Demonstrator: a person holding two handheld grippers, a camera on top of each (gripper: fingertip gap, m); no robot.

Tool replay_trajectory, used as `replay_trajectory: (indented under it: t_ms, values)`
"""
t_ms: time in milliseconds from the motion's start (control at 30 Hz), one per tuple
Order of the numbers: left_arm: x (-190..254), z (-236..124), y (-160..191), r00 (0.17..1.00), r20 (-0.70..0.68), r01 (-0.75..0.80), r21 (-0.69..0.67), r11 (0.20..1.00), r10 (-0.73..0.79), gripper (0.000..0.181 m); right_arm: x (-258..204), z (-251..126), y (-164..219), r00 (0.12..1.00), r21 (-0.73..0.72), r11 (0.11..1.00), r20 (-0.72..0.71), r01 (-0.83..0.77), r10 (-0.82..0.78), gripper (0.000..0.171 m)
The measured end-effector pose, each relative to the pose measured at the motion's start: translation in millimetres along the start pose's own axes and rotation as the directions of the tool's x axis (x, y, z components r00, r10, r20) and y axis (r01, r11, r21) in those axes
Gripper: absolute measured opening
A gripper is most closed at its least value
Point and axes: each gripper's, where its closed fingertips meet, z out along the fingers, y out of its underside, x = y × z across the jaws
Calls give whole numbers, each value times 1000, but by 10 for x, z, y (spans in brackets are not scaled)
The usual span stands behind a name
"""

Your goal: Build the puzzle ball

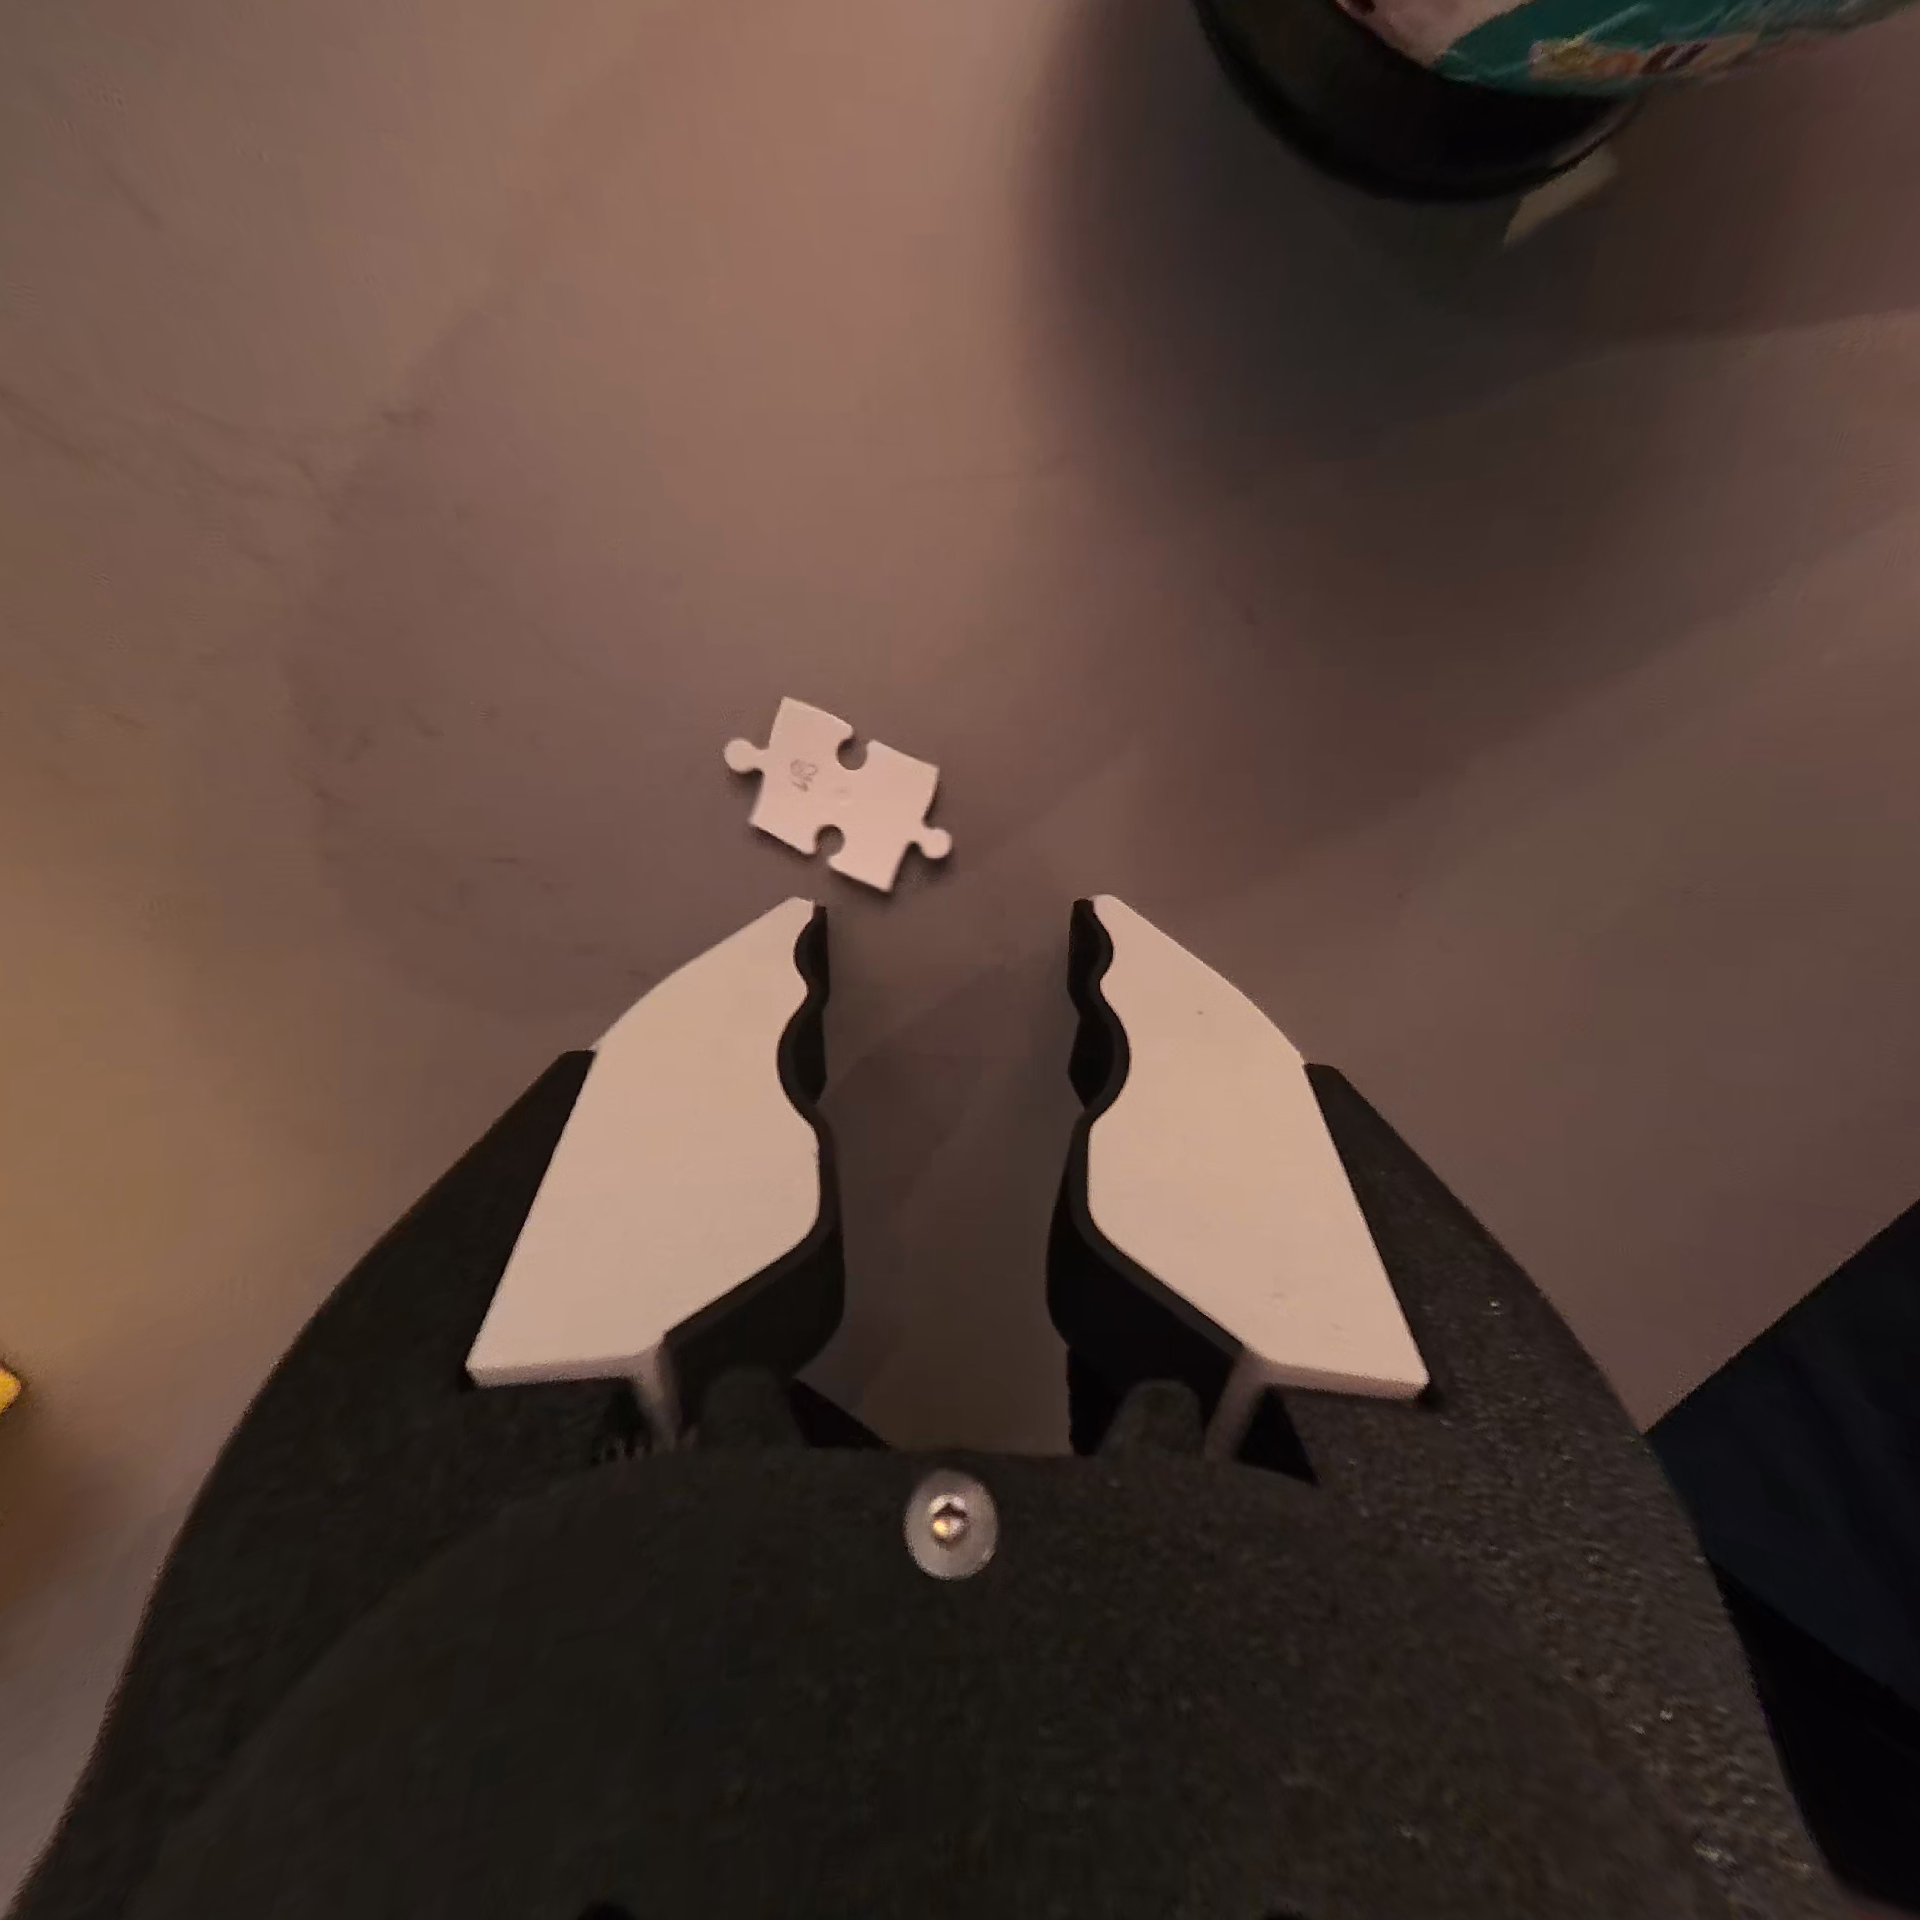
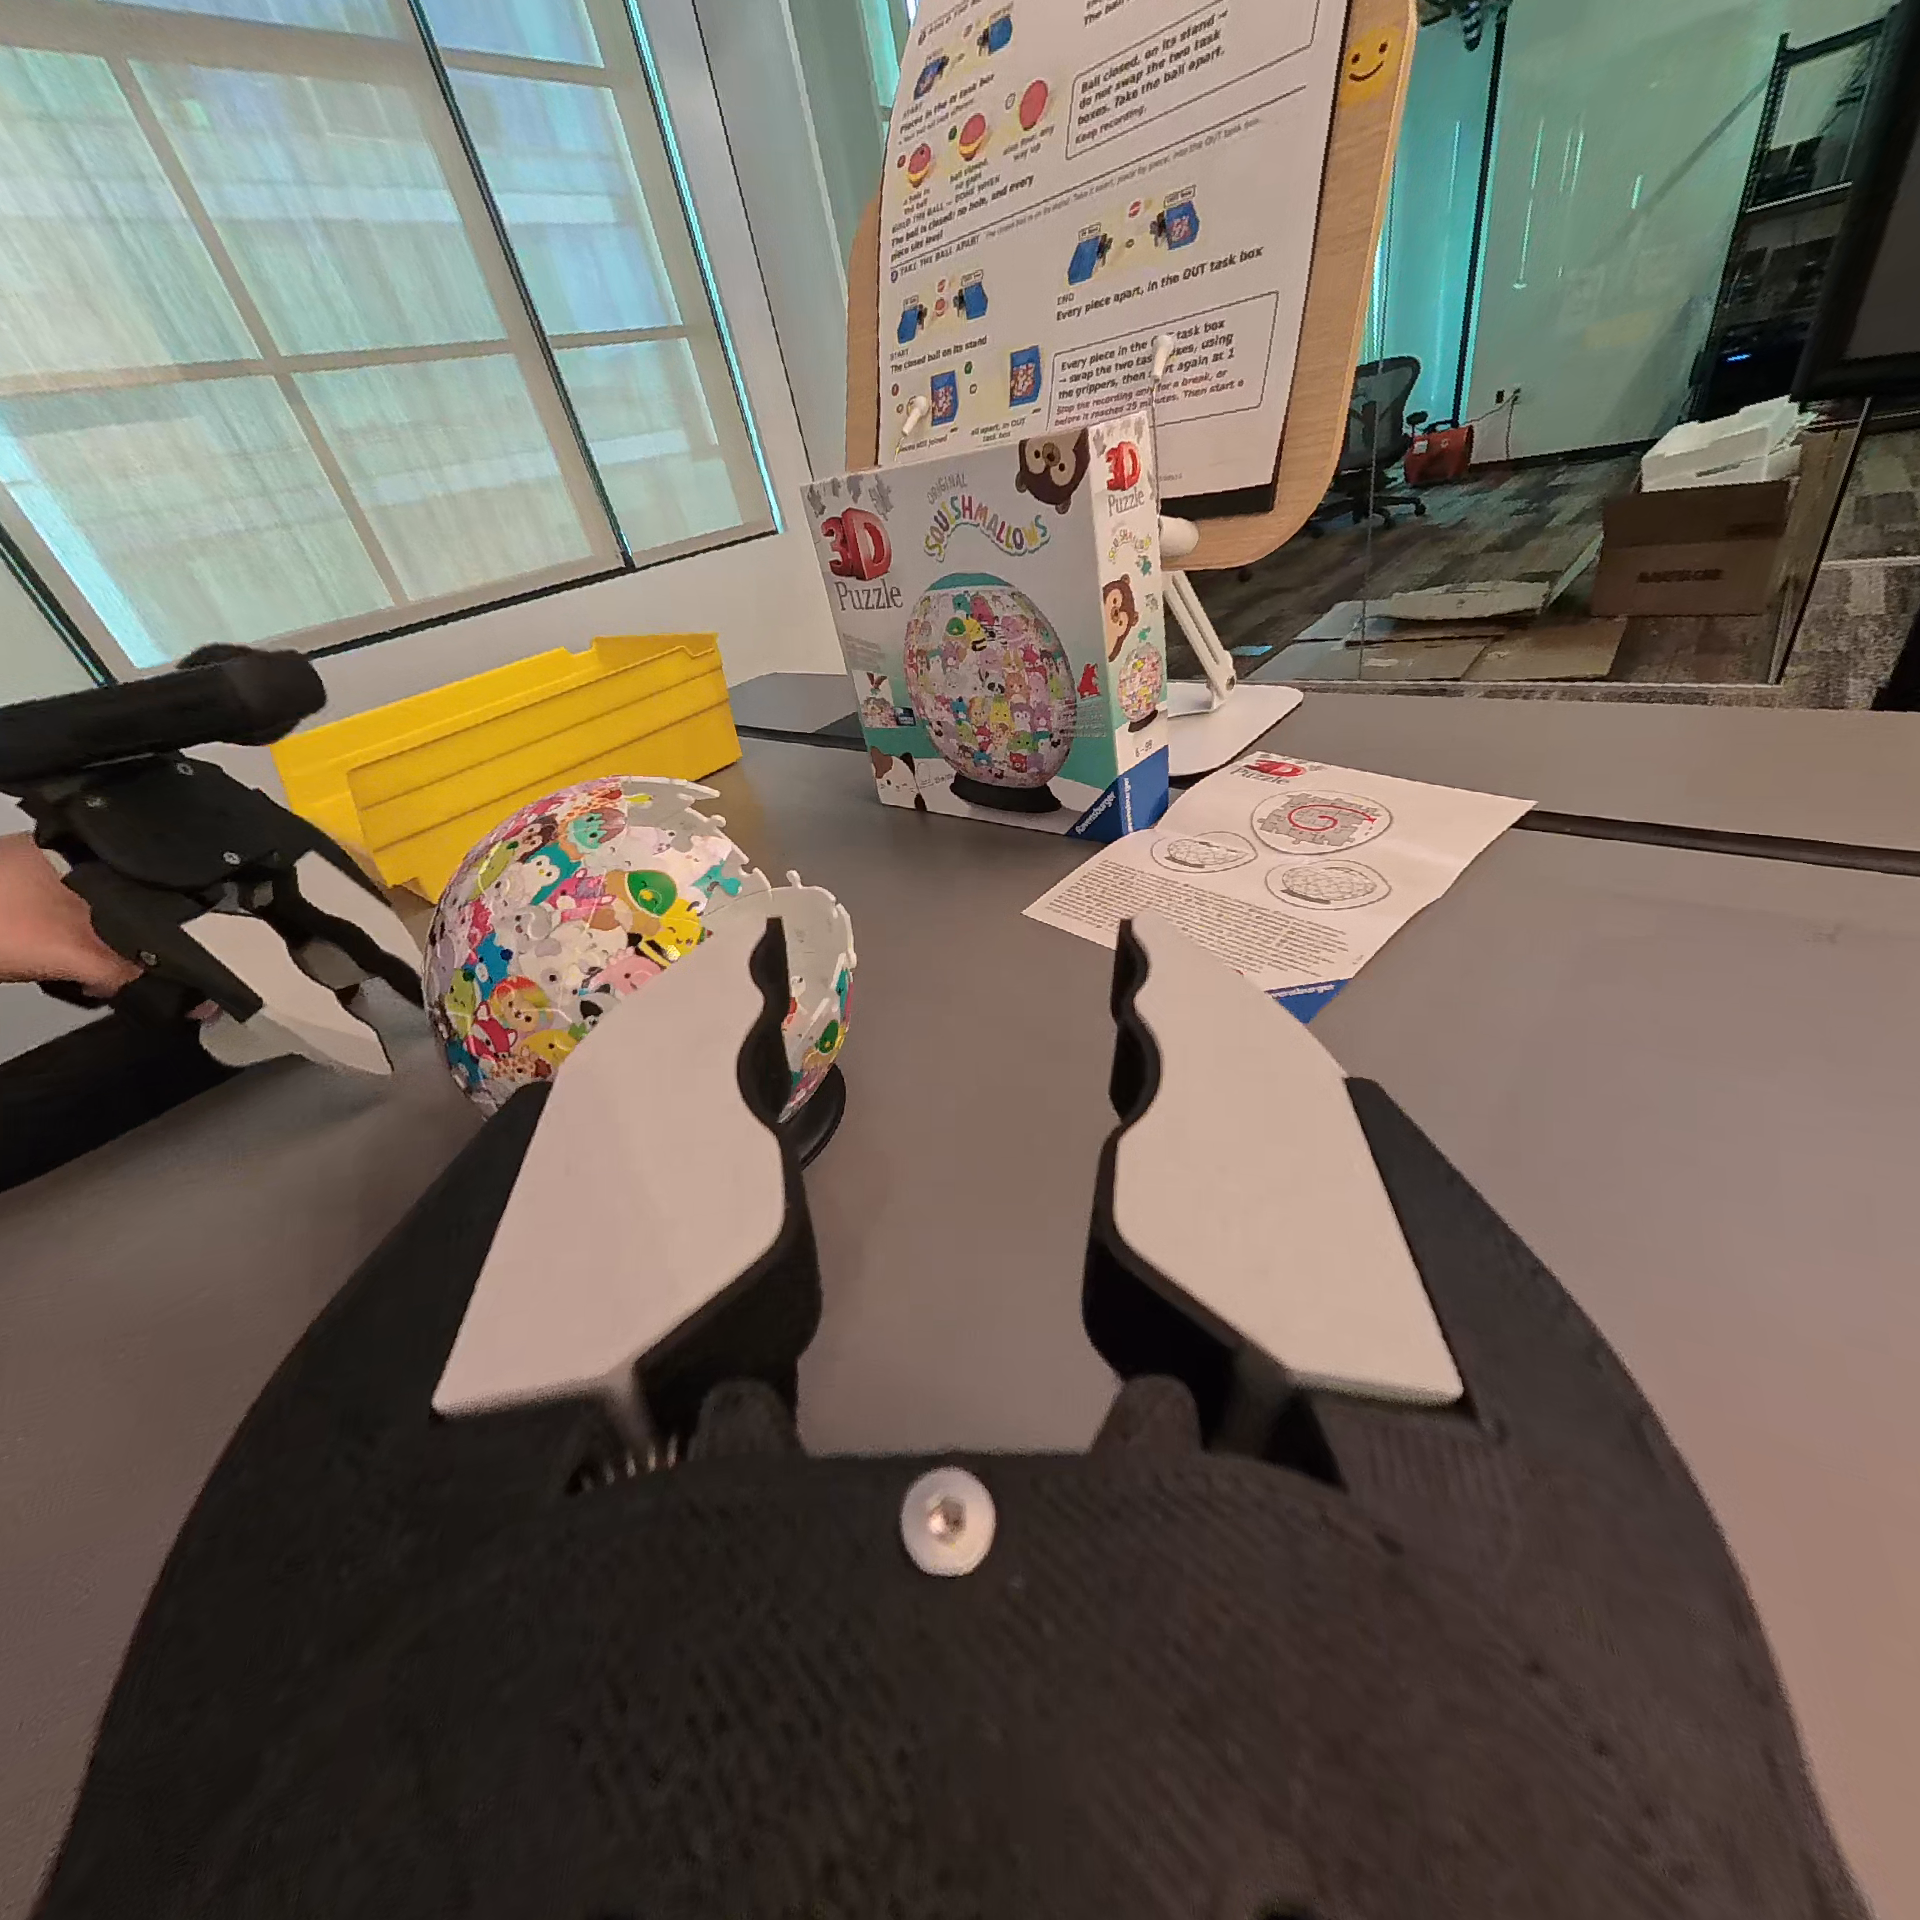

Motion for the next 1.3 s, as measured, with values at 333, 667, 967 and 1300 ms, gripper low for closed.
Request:
replay_trajectory:
  t_ms: [333,667,967,1300]
  values:
    - [-257,94,-111,965,106,-240,7,971,238,61,-9,18,26,1000,-12,1000,19,-25,25,61]
    - [-225,178,-224,962,-12,-273,42,961,273,25,-32,44,65,999,-35,999,38,-37,39,60]
    - [-390,257,-406,929,-87,-362,-15,932,360,25,-62,61,94,998,-57,998,49,-28,31,60]
    - [-684,-1216,-756,946,163,-321,329,888,282,54,-11,-120,-263,997,144,987,-40,72,-66,60]
